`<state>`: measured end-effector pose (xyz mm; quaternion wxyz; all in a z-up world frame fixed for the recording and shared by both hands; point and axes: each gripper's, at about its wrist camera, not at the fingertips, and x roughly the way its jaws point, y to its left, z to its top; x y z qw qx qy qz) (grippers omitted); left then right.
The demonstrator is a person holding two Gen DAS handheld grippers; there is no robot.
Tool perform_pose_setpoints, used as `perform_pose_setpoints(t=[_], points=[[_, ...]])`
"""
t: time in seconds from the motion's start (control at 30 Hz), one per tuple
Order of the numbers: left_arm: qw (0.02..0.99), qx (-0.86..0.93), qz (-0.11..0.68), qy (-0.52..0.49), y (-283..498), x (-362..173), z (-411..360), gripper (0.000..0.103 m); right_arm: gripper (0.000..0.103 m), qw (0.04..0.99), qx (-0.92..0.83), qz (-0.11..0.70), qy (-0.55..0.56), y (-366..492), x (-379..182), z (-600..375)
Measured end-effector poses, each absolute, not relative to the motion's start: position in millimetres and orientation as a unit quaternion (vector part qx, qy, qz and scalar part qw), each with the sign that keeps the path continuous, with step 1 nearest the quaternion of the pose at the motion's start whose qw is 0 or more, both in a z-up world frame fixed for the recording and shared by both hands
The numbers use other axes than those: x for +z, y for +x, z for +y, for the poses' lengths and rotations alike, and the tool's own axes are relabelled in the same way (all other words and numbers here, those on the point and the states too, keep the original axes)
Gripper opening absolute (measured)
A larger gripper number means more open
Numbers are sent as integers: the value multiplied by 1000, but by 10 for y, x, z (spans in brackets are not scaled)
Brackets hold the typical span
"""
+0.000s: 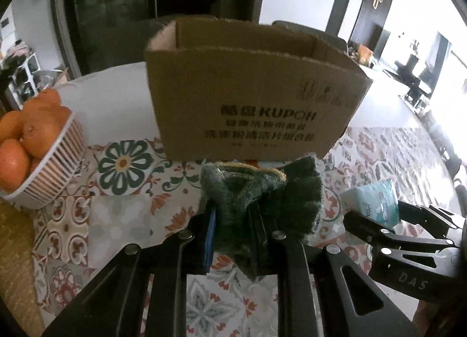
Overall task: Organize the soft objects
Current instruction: 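Lift and carry the glove and tissue pack over the box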
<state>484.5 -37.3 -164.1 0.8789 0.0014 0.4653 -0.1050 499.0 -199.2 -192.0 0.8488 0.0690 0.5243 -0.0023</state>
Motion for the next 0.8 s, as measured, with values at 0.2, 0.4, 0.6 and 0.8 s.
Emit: perform_pose_setpoints(t=[0.2, 0.4, 0.6, 0.8], points=[[889, -89, 450, 5, 4758, -1461, -355, 20, 74, 861, 4, 505, 66, 4952, -1731, -1942], [898, -92, 429, -7, 4659, -1239, -285, 20, 74, 872, 14, 485, 66, 4889, -1535, -1921], [909, -90, 407, -6, 4569, -1049, -271, 20, 74, 883, 23, 464, 63, 4836, -1342, -1887], [917, -87, 390, -12, 4545, -840, -254, 20, 74, 893, 32, 444, 62, 4813, -1168, -1859]])
